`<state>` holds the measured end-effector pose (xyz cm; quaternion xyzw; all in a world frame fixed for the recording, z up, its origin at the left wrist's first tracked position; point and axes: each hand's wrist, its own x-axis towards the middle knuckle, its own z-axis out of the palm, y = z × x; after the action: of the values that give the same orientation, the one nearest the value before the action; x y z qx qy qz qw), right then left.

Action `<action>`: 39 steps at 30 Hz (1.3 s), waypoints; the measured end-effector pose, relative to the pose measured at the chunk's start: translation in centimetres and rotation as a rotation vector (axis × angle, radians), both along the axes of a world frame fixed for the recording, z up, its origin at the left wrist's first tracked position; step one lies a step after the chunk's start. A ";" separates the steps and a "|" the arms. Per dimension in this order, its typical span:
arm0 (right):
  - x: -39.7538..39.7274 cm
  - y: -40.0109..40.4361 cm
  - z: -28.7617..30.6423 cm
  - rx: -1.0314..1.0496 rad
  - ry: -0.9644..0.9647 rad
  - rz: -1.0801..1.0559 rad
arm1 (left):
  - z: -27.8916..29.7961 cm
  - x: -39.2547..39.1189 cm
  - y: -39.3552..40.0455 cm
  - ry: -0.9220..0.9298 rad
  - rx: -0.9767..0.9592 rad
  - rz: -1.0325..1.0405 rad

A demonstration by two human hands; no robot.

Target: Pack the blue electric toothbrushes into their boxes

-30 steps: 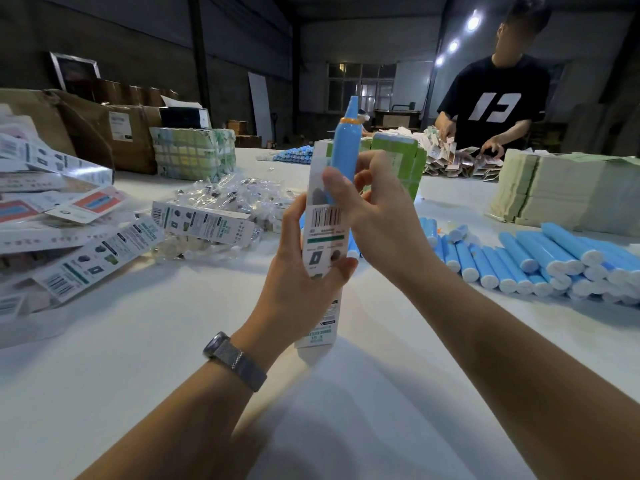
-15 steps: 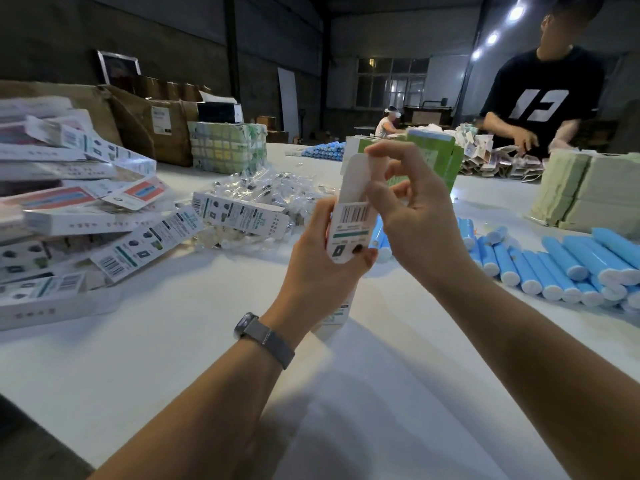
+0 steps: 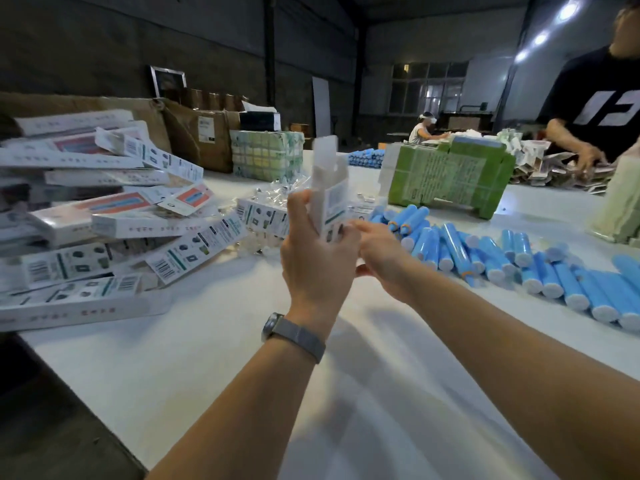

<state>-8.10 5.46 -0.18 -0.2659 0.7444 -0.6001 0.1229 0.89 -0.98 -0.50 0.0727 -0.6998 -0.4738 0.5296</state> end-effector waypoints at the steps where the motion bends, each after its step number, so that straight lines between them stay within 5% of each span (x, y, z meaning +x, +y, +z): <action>1: -0.5 -1.1 -0.4 0.118 0.062 0.015 | 0.2 -0.1 -0.6 0.023 0.053 0.025; 6: -2.7 -4.9 -2.0 0.766 0.639 0.056 | 0.0 -0.5 -2.8 0.121 0.349 0.021; 9: -3.3 -6.3 -2.8 0.990 0.770 0.048 | -0.3 -0.6 -3.1 0.107 0.363 0.056; 18: -4.5 -7.3 -3.8 0.837 0.763 -0.253 | -0.3 -0.5 -2.4 0.018 0.337 0.041; 23: -5.2 -5.5 -2.6 0.827 0.544 -0.193 | -0.1 -0.3 -2.0 0.024 0.306 -0.027; 30: -2.3 1.6 3.2 0.085 0.072 -0.115 | 0.1 -0.1 -0.8 0.155 0.240 -0.194; 34: 1.3 6.0 5.3 -0.412 0.113 -0.032 | -0.2 0.3 0.6 0.139 0.128 -0.349; 39: 5.9 9.3 6.6 -0.609 0.328 0.009 | -1.0 0.5 2.7 0.034 0.010 -0.572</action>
<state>-2.16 14.74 6.44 -0.3864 0.5396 -0.7436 -0.0807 1.35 1.71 -1.48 -0.1333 -0.6805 -0.6086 0.3857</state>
